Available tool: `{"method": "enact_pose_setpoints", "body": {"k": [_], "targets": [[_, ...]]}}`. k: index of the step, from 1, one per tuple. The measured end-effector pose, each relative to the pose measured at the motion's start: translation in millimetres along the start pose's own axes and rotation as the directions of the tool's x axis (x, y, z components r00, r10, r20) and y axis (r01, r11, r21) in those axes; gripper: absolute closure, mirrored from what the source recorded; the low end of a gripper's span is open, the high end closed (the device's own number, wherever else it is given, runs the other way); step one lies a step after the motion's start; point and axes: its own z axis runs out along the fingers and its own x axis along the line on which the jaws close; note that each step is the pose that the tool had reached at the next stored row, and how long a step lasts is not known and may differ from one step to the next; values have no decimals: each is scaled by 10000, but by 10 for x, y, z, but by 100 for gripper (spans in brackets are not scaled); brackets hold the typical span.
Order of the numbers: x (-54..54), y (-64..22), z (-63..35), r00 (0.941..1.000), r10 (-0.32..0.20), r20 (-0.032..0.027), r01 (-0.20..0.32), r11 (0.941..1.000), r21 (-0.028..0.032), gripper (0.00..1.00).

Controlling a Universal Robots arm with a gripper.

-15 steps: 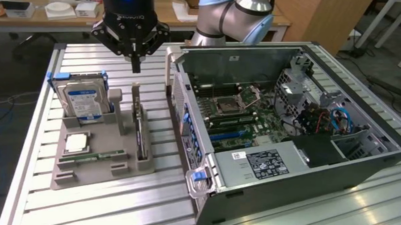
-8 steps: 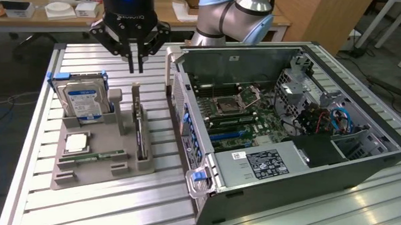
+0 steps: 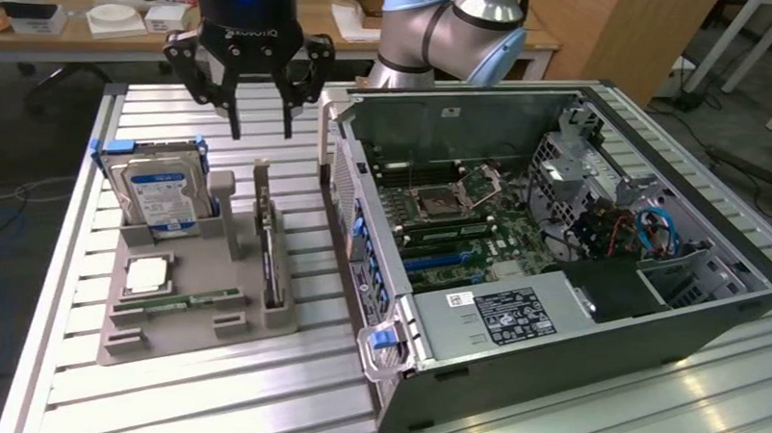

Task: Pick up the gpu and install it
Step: 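Pick up the gpu and move the gpu toward the slot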

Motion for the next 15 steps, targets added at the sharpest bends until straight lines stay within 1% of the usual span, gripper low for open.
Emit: {"method": "enact_pose_setpoints", "body": {"k": [1, 2, 3, 4, 5, 6, 8, 9, 10, 15], "targets": [[0, 0, 0, 10000, 0, 0, 0, 10000, 0, 42], [0, 0, 0, 10000, 0, 0, 0, 10000, 1, 42], [0, 0, 1, 10000, -1, 2, 1, 10000, 25, 36], [1, 1, 2, 10000, -25, 5, 25, 10000, 84, 36], [1, 0, 3, 9999, -100, -3, 100, 9999, 129, 36], [0, -1, 5, 9998, -206, -24, 206, 9996, 166, 36], [0, -1, 12, 9991, -424, -84, 426, 9988, 224, 36], [1, -1, 20, 9987, -503, -102, 506, 9984, 248, 36], [1, -2, 34, 9984, -557, -106, 560, 9981, 258, 36], [3, -7, 125, 9979, -638, -110, 641, 9976, 258, 36]]}}
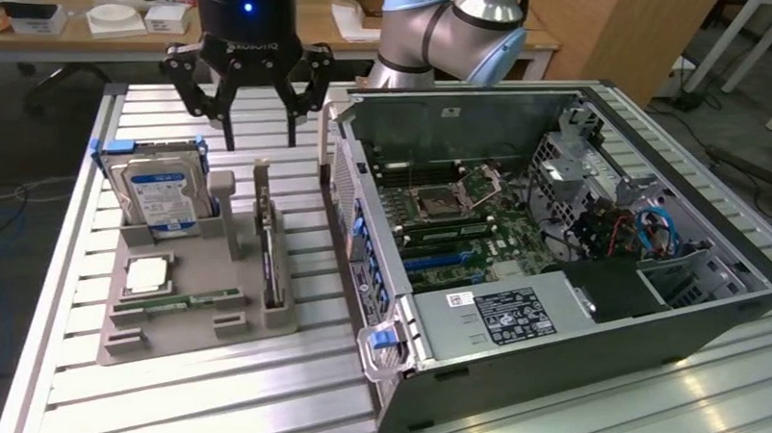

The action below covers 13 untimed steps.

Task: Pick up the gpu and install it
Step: 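Pick up the gpu and move the gpu toward the slot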

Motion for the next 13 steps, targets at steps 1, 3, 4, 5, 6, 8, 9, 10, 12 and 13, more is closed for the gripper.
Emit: {"method": "enact_pose_setpoints", "body": {"k": [1, 3, 4, 5, 6, 8, 9, 10, 12, 13], "targets": [[1, -2, 18, 10000, -6, 0, 6, 10000, 0, 36], [0, -9, 53, 10000, -25, -1, 25, 10000, 0, 36], [1, -13, 73, 10000, -32, -1, 32, 10000, 0, 36], [1, -16, 91, 10000, -38, -1, 38, 10000, 0, 36], [1, -21, 108, 10000, -45, -1, 45, 10000, 0, 36], [2, -31, 145, 10000, -55, -1, 55, 10000, -1, 36], [3, -38, 162, 10000, -59, -1, 59, 10000, 0, 36], [3, -47, 180, 10000, -64, -2, 64, 10000, 1, 36], [3, -65, 213, 10000, -69, -2, 69, 10000, 0, 36], [4, -77, 224, 10000, -69, -3, 69, 10000, 1, 36]]}}
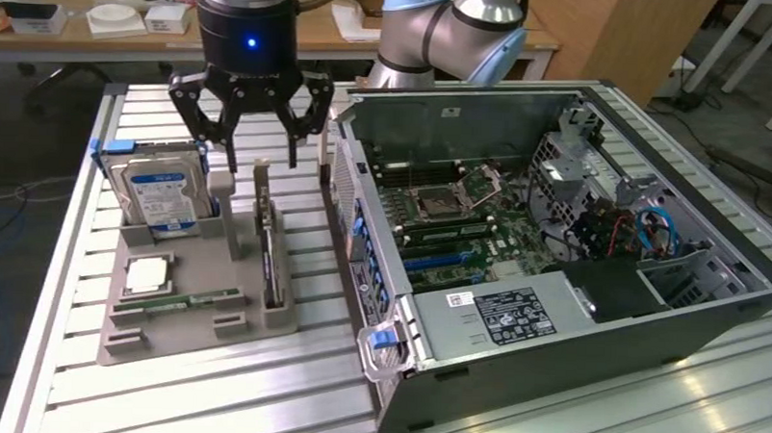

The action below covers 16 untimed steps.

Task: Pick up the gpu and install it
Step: 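Pick up the gpu and move the gpu toward the slot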

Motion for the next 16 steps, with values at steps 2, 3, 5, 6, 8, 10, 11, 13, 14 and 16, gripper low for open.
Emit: {"method": "enact_pose_setpoints", "body": {"k": [2, 3, 5, 6, 8, 10, 11, 13, 14, 16], "targets": [[2, -25, 23, 10000, 0, 1, 0, 10000, 4, 36], [4, -39, 35, 10000, 0, 0, 0, 10000, 5, 36], [6, -69, 63, 10000, 1, 1, -1, 10000, 5, 36], [6, -85, 77, 10000, 1, 1, -1, 10000, 5, 36], [7, -116, 109, 10000, 0, 3, 0, 10000, 3, 36], [9, -131, 145, 10000, 0, 1, 0, 10000, 4, 36], [9, -134, 162, 10000, 1, 1, -1, 10000, 5, 36], [10, -136, 199, 10000, 3, 1, -3, 10000, 5, 36], [10, -138, 217, 10000, 1, 1, -1, 10000, 5, 36], [9, -141, 253, 10000, 1, 1, -1, 10000, 5, 36]]}}
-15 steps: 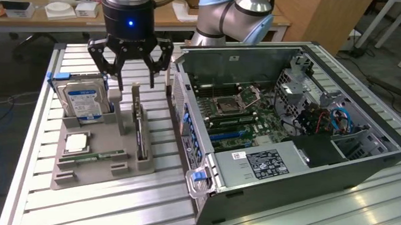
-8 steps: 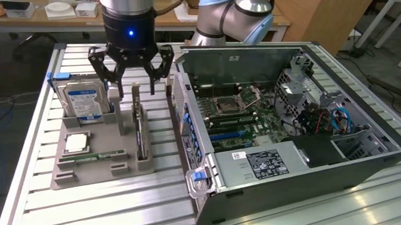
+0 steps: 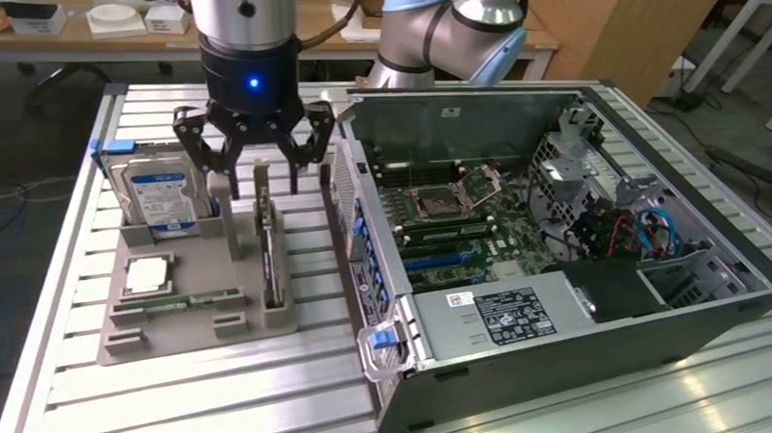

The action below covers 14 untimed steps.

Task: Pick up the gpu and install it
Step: 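Pick up the gpu and move the gpu toward the slot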

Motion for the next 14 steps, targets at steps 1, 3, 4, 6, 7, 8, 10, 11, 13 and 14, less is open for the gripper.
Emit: {"method": "enact_pose_setpoints", "body": {"k": [1, 3, 4, 6, 7, 8, 10, 11, 13, 14], "targets": [[0, -2, 19, 10000, -1, 0, 1, 10000, 0, 36], [0, -7, 56, 10000, 0, 0, 0, 10000, -1, 36], [0, -10, 74, 10000, -1, 0, 1, 10000, -1, 36], [1, -17, 109, 10000, 0, 0, 0, 10000, 0, 36], [1, -20, 127, 10000, 0, 0, 0, 10000, -1, 36], [1, -23, 147, 10000, 0, 1, 0, 10000, -1, 36], [2, -29, 182, 10000, 0, 0, 0, 10000, -1, 36], [1, -32, 200, 10000, 0, 0, 0, 10000, -1, 36], [2, -38, 236, 10000, 0, 0, 0, 10000, -1, 36], [3, -41, 255, 10000, 1, 0, -1, 10000, 0, 36]]}}
